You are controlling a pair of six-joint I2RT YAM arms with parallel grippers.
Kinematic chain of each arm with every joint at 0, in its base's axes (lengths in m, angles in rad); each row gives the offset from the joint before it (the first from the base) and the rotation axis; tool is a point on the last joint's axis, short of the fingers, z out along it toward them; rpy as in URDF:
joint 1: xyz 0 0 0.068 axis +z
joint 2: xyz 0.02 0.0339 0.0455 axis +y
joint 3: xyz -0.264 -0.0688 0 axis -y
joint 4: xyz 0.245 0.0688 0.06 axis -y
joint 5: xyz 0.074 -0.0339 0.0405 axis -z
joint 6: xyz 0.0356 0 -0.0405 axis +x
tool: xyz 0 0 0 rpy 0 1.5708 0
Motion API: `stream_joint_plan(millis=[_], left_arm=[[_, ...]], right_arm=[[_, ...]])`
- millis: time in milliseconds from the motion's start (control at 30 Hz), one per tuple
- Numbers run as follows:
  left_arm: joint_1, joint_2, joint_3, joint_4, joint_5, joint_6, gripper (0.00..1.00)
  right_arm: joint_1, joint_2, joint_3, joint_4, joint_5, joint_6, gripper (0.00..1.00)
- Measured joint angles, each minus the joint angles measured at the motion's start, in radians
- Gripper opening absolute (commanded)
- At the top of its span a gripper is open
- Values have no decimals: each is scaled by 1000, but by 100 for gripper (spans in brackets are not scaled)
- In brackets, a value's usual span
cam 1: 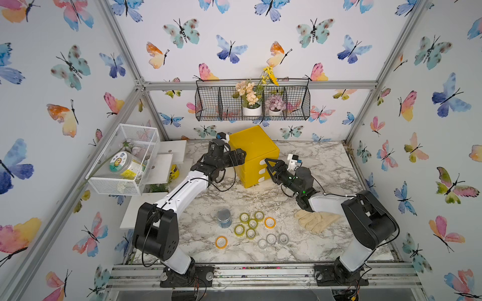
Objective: Place the transparent tape into the drawer according to color
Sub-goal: Open the drawer in the storage box.
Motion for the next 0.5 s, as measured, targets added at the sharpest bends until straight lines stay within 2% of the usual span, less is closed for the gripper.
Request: stream_joint_plan(millis=[500], left_arm=[[0, 10, 0, 0, 21, 0, 84]], right_arm=[[16, 50, 66, -15, 19, 26, 62]])
